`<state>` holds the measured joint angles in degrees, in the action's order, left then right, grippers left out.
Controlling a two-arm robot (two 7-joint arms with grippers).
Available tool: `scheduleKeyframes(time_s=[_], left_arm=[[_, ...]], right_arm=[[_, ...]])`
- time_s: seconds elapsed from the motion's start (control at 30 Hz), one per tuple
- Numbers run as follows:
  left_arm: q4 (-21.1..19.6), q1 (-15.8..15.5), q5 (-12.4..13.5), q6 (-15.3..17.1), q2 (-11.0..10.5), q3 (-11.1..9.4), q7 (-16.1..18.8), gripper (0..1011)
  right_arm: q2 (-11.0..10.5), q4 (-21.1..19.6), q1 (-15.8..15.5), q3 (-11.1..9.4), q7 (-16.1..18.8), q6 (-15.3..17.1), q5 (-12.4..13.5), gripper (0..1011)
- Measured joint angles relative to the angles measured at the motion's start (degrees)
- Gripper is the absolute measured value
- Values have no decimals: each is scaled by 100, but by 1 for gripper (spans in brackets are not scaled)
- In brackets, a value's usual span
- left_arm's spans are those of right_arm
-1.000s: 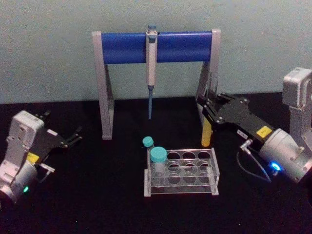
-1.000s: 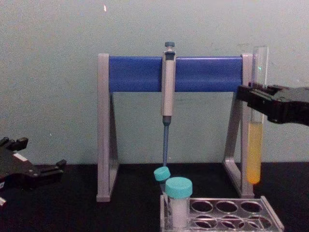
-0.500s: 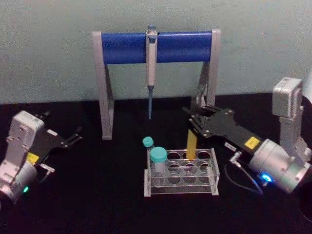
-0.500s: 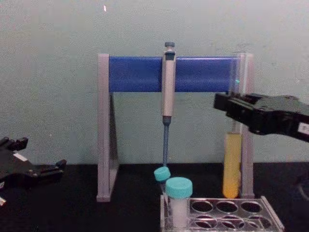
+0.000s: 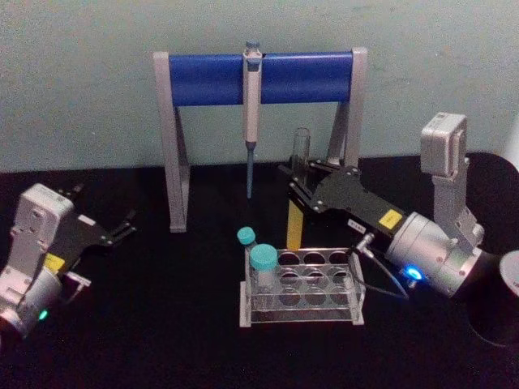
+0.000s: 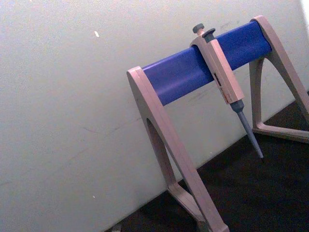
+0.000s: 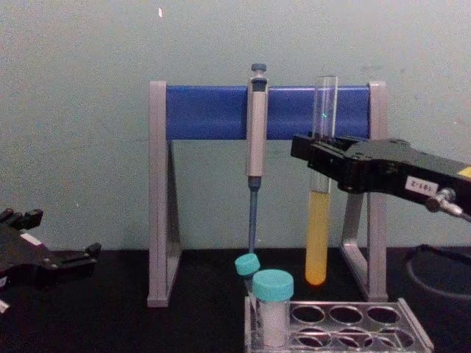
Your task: Pick up the test tube from the test tube rack, shake it, then place it back into the test tube rack.
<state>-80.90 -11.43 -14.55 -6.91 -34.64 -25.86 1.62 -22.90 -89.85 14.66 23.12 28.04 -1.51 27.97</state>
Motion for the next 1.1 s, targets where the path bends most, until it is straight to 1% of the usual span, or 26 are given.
scheduleKeyframes(time_s=[0.17,0.33,0.47,0.7,1.1], left_arm=[[0,0,0,0,0,0,0,1010],[0,0,0,0,0,0,0,1010],[0,0,0,0,0,0,0,1009],[0,0,0,0,0,0,0,1010],[0,0,0,0,0,0,0,1009]], right_arm=[[81,285,224,26,-8,-69,-22,232],[97,401,309,-9,-64,-105,-54,232],[80,422,312,-68,-133,-116,-78,232],[37,366,221,-191,-244,-121,-108,232],[40,309,138,-274,-279,-121,-137,232]])
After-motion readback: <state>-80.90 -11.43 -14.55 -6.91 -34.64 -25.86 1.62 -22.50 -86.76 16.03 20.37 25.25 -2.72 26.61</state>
